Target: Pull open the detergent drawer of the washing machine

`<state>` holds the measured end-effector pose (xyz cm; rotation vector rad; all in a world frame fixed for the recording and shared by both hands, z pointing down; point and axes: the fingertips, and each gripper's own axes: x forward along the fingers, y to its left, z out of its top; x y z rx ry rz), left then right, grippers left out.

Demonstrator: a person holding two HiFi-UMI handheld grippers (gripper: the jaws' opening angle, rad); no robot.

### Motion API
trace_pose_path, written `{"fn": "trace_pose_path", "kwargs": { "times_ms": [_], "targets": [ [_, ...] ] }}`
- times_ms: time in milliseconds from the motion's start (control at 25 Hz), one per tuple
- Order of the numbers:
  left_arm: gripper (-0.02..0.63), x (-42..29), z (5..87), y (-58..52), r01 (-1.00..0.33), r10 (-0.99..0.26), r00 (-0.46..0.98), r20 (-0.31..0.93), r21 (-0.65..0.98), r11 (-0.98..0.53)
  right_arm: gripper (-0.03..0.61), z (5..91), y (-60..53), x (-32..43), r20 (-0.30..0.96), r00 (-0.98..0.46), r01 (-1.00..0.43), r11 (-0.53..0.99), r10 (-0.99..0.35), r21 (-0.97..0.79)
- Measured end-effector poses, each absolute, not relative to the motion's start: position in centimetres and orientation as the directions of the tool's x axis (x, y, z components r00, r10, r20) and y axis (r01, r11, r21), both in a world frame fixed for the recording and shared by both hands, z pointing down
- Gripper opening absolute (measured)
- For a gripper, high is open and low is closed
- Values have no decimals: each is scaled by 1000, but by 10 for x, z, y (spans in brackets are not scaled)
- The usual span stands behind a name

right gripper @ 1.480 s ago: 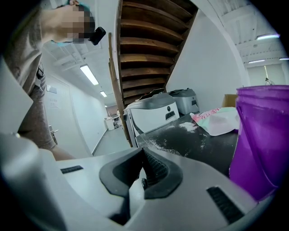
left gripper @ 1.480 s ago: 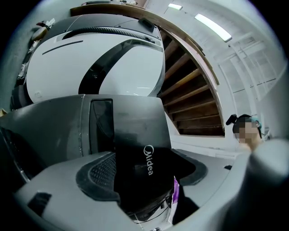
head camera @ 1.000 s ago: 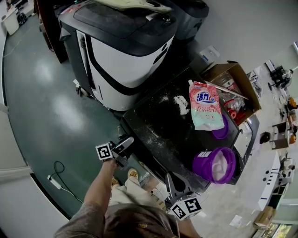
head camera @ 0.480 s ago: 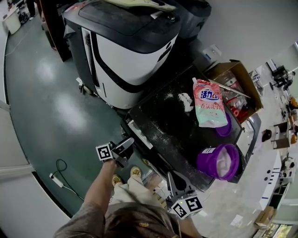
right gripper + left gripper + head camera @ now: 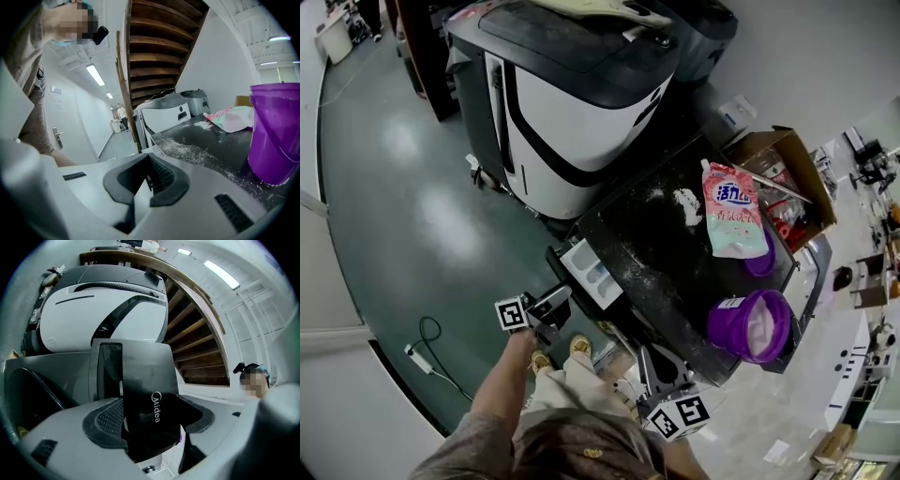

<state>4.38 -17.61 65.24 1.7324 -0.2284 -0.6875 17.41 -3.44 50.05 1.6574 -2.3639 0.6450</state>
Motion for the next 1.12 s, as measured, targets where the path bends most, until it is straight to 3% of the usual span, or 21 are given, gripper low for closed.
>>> {"fn": "trace_pose_path", "kwargs": {
  "times_ms": [1120],
  "targets": [
    [344,-12,651,-129,192,-529,786,-321,939,-285,3,506,-19,116,398,-449,-892,377,-800,-250]
  ]
}}
